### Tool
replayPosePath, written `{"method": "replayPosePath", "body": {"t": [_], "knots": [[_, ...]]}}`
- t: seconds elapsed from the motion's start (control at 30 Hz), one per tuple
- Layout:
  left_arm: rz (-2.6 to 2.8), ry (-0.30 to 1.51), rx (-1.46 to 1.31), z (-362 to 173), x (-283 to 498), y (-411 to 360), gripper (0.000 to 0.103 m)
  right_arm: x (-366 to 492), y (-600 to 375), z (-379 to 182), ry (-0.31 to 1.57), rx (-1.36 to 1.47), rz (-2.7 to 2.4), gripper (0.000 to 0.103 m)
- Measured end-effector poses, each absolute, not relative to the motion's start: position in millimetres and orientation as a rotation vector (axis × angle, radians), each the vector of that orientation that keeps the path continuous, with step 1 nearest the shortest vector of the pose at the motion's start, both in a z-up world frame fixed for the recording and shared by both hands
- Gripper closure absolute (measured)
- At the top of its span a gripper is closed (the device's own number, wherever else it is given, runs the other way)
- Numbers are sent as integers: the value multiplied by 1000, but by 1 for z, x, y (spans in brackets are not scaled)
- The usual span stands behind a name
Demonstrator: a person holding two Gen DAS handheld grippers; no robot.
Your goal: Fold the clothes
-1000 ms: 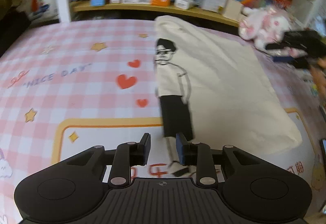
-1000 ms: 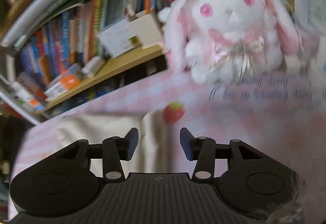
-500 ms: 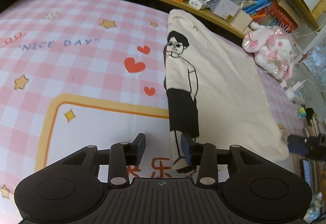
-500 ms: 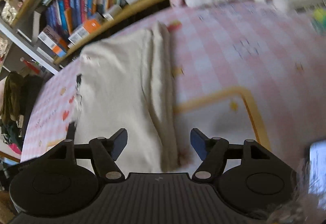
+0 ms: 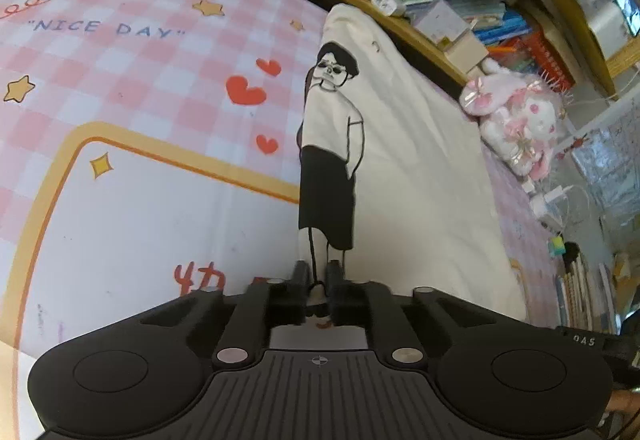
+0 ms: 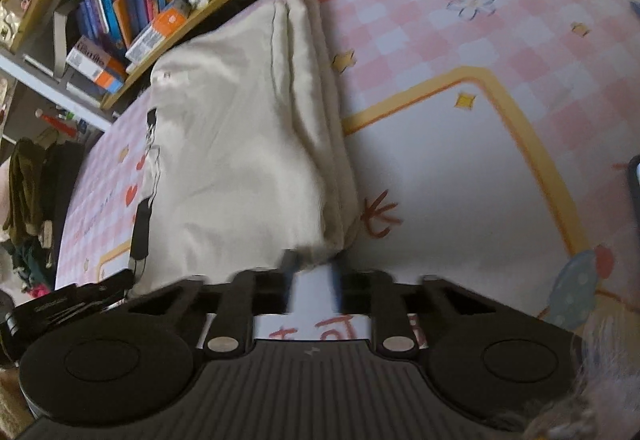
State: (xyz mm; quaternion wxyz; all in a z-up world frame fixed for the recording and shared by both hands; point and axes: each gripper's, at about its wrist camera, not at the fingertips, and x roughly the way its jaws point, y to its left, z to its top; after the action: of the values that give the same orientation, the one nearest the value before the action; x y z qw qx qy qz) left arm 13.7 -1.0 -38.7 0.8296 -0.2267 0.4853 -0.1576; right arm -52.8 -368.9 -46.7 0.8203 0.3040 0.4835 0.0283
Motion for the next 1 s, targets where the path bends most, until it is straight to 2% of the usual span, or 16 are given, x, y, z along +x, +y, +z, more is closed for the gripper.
{"method": "replayPosePath", "body": {"t": [0.1,0.17,0.2,0.4,0.47,0.5,0.53,0.57,0.73,0.8,0.83,0.87,0.93,1.0], "knots": [[-388,943,-478,-14,5,2,100,-57,-371,-34,985,668,82,93],[-407,916,-462,-2,2,6,100,-66,-377,-22,921,724,137,100],[-402,924,-456,-3,3,7,100,-70,-381,-16,890,750,164,101],[-349,999,-494,-28,3,14,100,-73,-381,-37,989,759,95,100],[-349,1004,-492,-29,2,17,100,-76,-381,-41,1002,774,88,92],[-346,1006,-492,-29,2,19,100,-76,-381,-41,1009,768,74,85],[-342,1007,-494,-28,1,20,100,-76,-380,-41,1009,761,65,69],[-339,1008,-496,-28,0,21,100,-76,-378,-41,1008,752,64,64],[-320,1022,-505,-31,-4,27,100,-67,-365,-42,1014,707,93,64],[-309,1030,-509,-34,-5,29,100,-62,-359,-41,1016,682,102,64],[-304,1030,-512,-34,-5,30,100,-60,-354,-42,1026,663,109,72],[-306,1020,-517,-30,-6,31,100,-57,-350,-42,1036,644,116,84],[-308,998,-526,-22,-9,32,100,-52,-345,-43,1053,618,156,92],[-346,947,-529,-4,-14,33,100,-55,-348,-35,1009,656,222,93]]}}
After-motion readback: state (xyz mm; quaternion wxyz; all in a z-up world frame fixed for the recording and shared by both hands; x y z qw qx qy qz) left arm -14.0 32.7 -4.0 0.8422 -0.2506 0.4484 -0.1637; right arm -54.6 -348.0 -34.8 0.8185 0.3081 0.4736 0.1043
